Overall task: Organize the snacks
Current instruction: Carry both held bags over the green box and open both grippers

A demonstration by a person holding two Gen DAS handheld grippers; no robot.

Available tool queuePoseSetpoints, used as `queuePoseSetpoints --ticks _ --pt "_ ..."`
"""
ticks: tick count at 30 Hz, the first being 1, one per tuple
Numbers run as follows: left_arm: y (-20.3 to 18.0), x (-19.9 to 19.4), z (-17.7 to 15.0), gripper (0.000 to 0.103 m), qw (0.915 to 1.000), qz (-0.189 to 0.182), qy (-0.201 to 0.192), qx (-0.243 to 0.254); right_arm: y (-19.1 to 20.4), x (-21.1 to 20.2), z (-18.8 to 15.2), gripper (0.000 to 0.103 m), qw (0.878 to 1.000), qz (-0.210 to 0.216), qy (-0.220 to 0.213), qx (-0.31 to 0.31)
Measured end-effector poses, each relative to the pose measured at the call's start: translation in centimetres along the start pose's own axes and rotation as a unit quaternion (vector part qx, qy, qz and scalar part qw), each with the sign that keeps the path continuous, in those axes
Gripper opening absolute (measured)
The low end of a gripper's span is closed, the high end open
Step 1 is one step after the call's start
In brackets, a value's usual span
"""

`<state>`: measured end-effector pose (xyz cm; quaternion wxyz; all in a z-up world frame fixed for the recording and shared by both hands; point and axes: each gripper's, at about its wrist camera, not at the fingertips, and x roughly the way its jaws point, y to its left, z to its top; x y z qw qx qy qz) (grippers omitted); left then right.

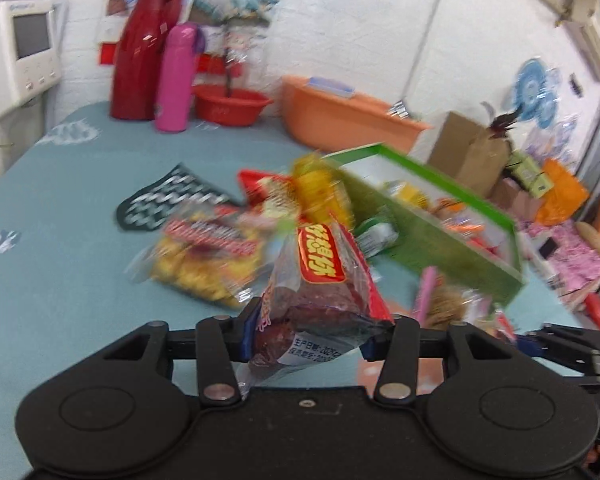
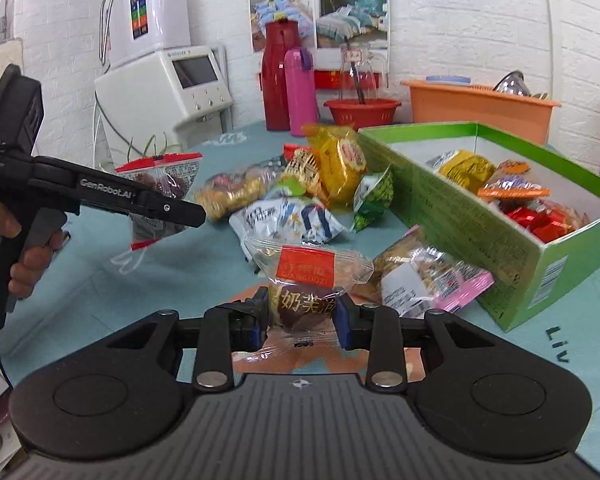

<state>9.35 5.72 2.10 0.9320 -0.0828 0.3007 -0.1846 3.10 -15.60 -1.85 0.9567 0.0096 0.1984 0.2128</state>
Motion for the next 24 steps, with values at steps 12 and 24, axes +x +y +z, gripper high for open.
queuePoseSetpoints --ticks 12,24 --pt "-8.6 3.4 5.9 0.067 0.9883 -0.139 -0.058 0.02 -5.1 -4.3 3.6 0.058 0.992 -0.076 -0.1 0.03" --pt "-10.3 12.7 10.9 0.068 0.9898 -0.136 -0.043 -0.003 -11.2 -2.6 5.7 0.058 0.977 -0.173 -0.12 0.034"
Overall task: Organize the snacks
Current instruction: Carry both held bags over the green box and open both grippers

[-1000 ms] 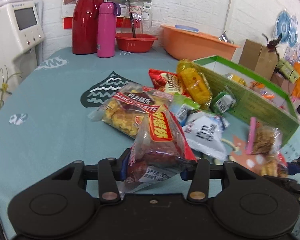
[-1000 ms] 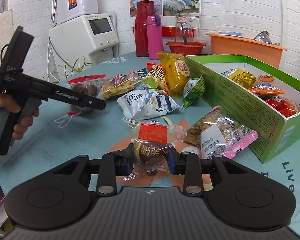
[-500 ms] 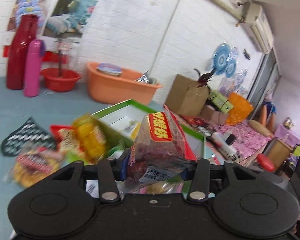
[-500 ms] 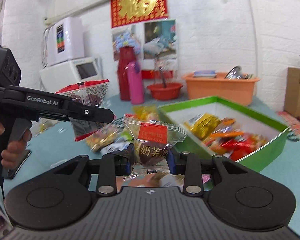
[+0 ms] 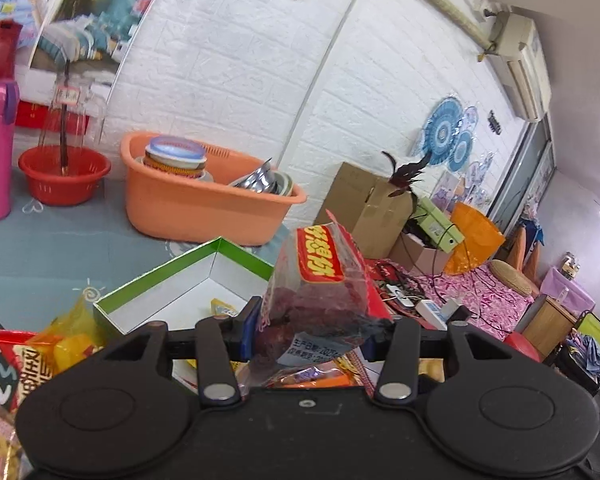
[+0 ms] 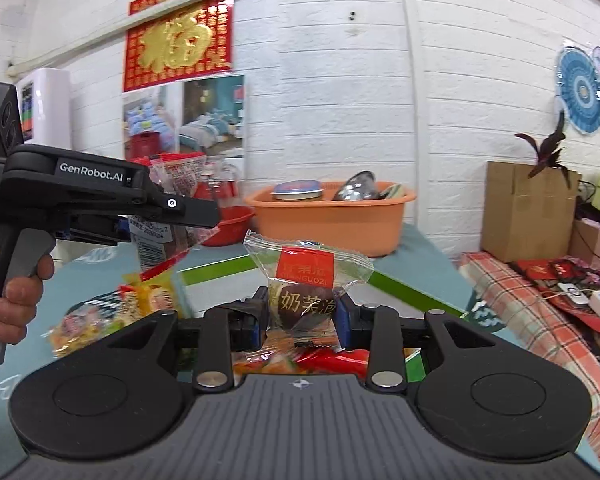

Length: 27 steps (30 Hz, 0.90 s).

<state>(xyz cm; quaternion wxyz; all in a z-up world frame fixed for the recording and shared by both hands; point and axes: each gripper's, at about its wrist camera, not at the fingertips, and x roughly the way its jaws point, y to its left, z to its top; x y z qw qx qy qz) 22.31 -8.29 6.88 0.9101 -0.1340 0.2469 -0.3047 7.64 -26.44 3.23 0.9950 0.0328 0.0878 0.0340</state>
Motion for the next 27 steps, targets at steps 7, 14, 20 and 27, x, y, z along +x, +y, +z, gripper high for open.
queuePoseSetpoints --ticks 7,14,20,27 --pt "1.5 4.0 -0.5 0.087 0.9996 0.011 0.026 -0.003 -1.3 3.6 -0.7 0.059 0.999 -0.036 0.009 -0.006" --pt "1.2 4.5 -2.2 0.103 0.9985 0.041 0.025 0.026 -0.9 5.5 -3.2 0.103 0.997 -0.054 0.042 -0.045" --pt "0.1 1.4 -1.6 0.103 0.9994 0.032 0.009 0.014 -1.1 3.6 -2.5 0.103 0.998 -0.047 0.033 -0.029" --pt "-1.7 -4.3 -2.8 0.103 0.9984 0.056 0.005 -0.006 0.0 -1.3 -0.9 0.103 1.0 -0.01 -0.01 -0.015"
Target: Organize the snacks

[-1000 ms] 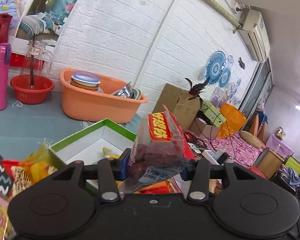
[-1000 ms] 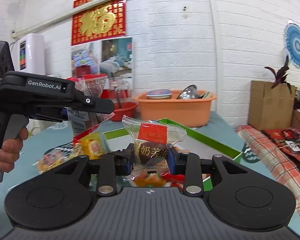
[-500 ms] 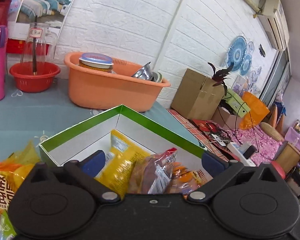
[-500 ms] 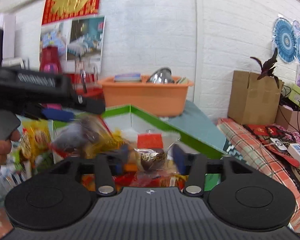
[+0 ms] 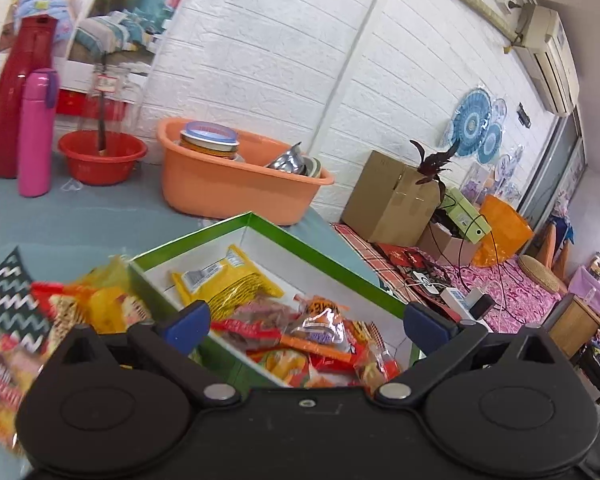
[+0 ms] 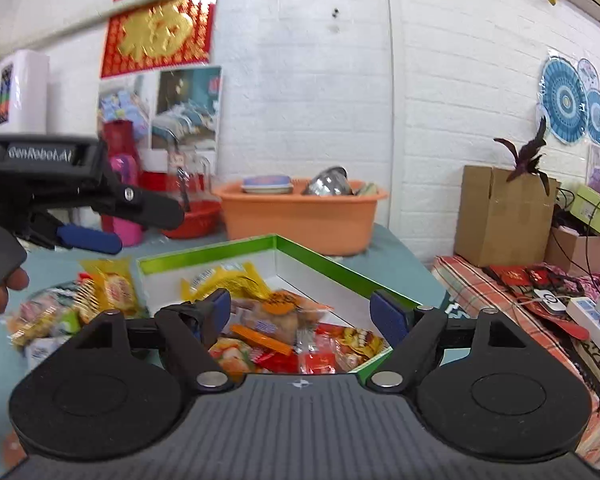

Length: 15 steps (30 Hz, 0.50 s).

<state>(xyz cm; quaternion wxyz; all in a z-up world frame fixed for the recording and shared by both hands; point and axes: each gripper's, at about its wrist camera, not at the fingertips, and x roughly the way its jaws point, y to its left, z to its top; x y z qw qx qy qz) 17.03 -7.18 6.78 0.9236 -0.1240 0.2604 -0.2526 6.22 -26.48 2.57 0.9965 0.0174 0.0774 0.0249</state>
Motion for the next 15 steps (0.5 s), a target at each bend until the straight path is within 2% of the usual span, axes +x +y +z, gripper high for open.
queuePoseSetpoints --ticks 6,11,15 --pt "1.3 -4.3 -4.3 0.103 0.9994 0.005 0.008 -0.032 1.8 -2.8 -0.9 0.103 0.999 0.047 0.013 -0.009" --pt "3.0 -6.5 -7.8 0.103 0.9967 0.006 0.027 -0.077 3.5 -3.5 -2.8 0.103 0.995 0.086 0.05 -0.014" --pt "4.1 -7.5 -9.3 0.103 0.9939 0.011 0.039 -0.102 4.6 -2.8 -4.2 0.103 0.99 0.108 0.086 -0.008"
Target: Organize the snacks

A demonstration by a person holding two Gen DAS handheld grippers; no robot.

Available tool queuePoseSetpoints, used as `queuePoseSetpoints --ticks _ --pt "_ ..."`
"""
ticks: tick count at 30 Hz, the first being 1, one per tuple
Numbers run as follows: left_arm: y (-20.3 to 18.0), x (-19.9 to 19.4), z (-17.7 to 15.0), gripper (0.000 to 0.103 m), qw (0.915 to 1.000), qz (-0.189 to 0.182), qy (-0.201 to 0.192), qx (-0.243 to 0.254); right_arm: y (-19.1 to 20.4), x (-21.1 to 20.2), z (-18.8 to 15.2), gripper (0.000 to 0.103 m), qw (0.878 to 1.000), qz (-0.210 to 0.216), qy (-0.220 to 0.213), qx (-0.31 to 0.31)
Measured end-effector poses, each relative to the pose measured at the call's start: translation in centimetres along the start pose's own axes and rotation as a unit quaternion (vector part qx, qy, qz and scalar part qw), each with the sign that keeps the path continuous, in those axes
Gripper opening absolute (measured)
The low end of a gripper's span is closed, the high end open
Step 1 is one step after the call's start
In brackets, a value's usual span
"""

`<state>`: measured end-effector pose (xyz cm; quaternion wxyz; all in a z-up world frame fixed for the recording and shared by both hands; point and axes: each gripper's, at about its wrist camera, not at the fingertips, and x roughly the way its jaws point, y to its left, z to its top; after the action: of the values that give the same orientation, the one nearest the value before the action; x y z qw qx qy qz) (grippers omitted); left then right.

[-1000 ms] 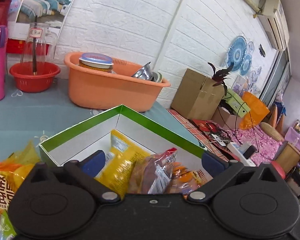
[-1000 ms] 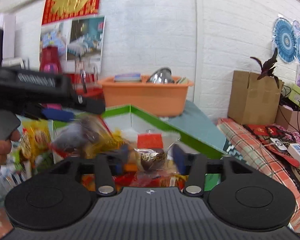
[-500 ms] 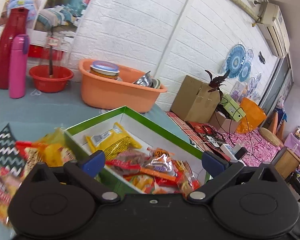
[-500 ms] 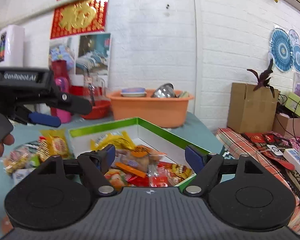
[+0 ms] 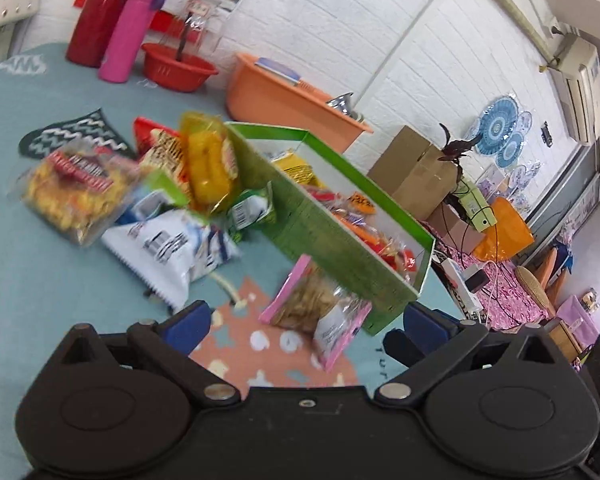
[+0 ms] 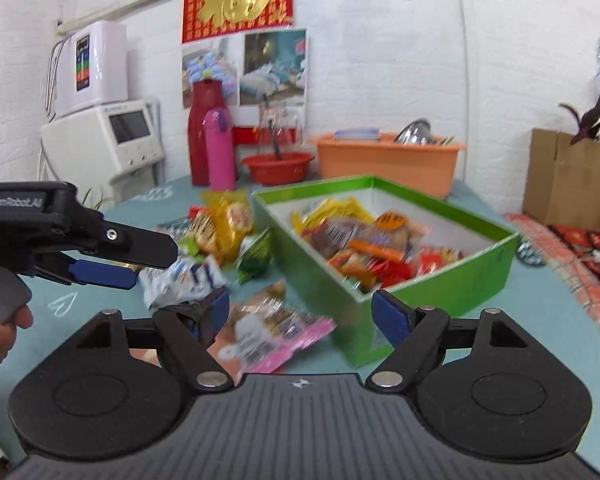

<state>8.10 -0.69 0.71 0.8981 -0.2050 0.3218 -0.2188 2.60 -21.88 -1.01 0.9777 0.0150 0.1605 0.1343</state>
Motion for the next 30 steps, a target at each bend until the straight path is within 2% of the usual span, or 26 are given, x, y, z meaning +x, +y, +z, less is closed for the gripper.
queuePoseSetpoints --ticks 3,7,10,13,16,20,28,30 --pt "0.6 -1.1 -0.4 0.103 0.9999 0.005 -0.009 -0.008 0.7 1.1 -0.2 0.103 1.0 0.01 0.022 0.004" --pt "0.9 -2.1 -0.2 0.103 0.9998 0.006 -0.019 -0.009 2.2 1.9 0.3 0.103 0.999 0.019 -0.001 -0.04" --pt "1.2 -2.6 -0.3 0.103 0.9996 0.006 -0.024 -0.01 2.9 3.9 0.8 0.101 0.997 0.009 0.005 -0.081" --pt "1.5 -2.8 -0.6 0.103 0.9996 0.006 -0.023 -0.011 2.7 5.9 0.3 0.101 0.995 -0.005 0.03 -0.1" --pt "1.8 -2.5 -0.7 0.103 0.9997 0.005 -0.019 -0.015 2.6 6.0 -0.6 0.103 0.993 0.002 0.065 -0.095" --pt "1.5 -1.1 -0.6 0.103 0.9998 -0.015 -0.002 -0.013 3.0 4.0 -1.3 0.103 0.993 0.055 0.068 -0.084" --pt "-0.2 4.0 0.5 0.103 0.9975 -0.048 0.037 0.038 2.6 3.4 -1.2 0.103 0.995 0.042 0.06 -0.069" --pt "-0.3 4.9 0.7 0.092 0.9969 -0.052 0.045 0.04 2.3 3.6 -1.1 0.103 0.995 0.04 0.059 -0.066"
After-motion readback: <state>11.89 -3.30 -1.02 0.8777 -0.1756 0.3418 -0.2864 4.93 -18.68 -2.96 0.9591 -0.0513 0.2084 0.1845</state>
